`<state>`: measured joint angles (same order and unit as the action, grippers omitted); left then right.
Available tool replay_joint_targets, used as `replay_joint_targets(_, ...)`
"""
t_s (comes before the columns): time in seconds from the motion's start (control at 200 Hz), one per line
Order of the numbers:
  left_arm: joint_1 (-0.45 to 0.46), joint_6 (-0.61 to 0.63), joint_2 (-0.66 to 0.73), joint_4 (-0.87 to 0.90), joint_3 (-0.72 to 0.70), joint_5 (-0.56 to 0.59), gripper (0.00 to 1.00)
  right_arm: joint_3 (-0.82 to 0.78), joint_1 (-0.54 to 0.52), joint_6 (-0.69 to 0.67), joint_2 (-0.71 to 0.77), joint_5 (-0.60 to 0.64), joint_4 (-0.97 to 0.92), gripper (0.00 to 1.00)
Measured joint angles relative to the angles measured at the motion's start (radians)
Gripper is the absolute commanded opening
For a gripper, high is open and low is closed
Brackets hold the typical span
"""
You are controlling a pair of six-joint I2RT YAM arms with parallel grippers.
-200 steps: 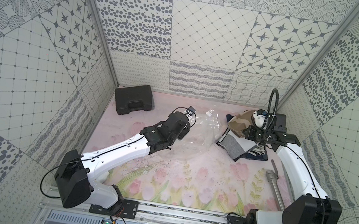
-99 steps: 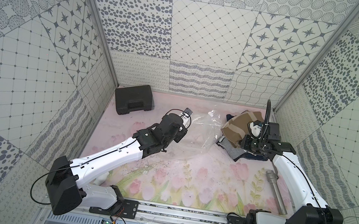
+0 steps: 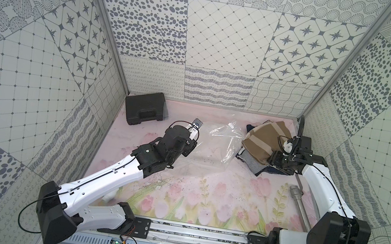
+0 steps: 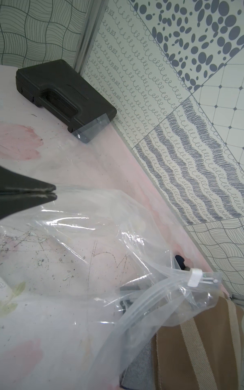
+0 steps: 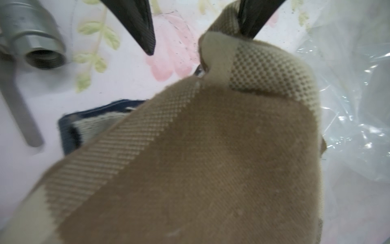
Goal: Take the blanket out of the vacuum bag
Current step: Place the blanket at the center of the board.
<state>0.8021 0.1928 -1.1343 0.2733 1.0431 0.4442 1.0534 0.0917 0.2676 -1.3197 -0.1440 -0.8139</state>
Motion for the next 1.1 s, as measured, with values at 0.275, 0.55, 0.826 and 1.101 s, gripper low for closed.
replay_joint_targets(0.275,-0.023,0.049,0.072,0.084,0.015,-0.113,0.0,0.089,0.014,-0.01,0.101,-0.04,-0.044,0.98)
replay_joint_targets(0.55,-0.024,0.06,0.083,0.261,0.078,-0.408,0.65,0.133,0.014,0.014,-0.015,-0.114,0.137,0.99)
replay_joint_targets(0.826,-0.025,0.041,0.144,0.313,0.105,-0.414,0.8,0.146,0.074,0.017,-0.328,-0.156,0.229,0.98)
replay_joint_targets(1.101,-0.029,0.038,0.088,0.256,0.177,-0.409,0.87,0.151,0.13,-0.01,-0.277,-0.152,0.212,0.99)
